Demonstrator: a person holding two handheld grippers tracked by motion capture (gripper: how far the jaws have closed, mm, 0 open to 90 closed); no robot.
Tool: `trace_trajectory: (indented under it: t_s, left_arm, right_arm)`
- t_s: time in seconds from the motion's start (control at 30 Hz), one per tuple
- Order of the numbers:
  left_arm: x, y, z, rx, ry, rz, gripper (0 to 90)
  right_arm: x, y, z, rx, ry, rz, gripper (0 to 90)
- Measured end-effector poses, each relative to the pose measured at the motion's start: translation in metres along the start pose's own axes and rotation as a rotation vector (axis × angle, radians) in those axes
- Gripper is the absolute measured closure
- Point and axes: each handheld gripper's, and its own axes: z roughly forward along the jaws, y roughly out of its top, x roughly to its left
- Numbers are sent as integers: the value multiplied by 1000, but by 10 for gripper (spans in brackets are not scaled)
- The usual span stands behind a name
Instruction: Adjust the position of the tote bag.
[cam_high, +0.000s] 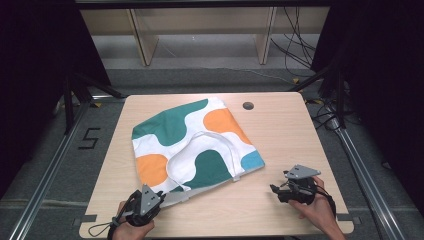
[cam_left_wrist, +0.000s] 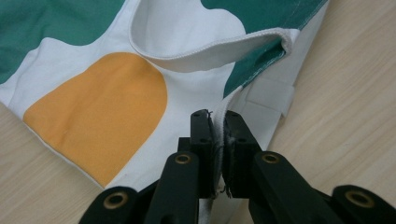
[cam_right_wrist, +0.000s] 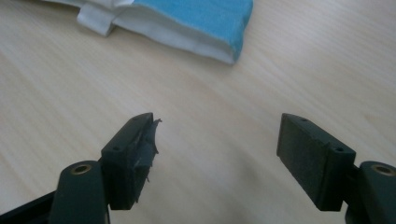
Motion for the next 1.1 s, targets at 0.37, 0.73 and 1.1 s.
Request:
trace_trajectory:
  t_s: [0.37, 0.73, 1.1]
  left_arm:
    - [8, -1, -5, -39, 7, -42, 837]
    - [8, -5, -6, -40, -18, -66, 823]
    - [5, -14, -5, 37, -16, -15, 709]
  right_arm:
    - [9, 39, 47, 15, -30, -90, 336]
    - [12, 58, 76, 0, -77, -122, 435]
    - [9, 63, 78, 6, -102, -159, 775]
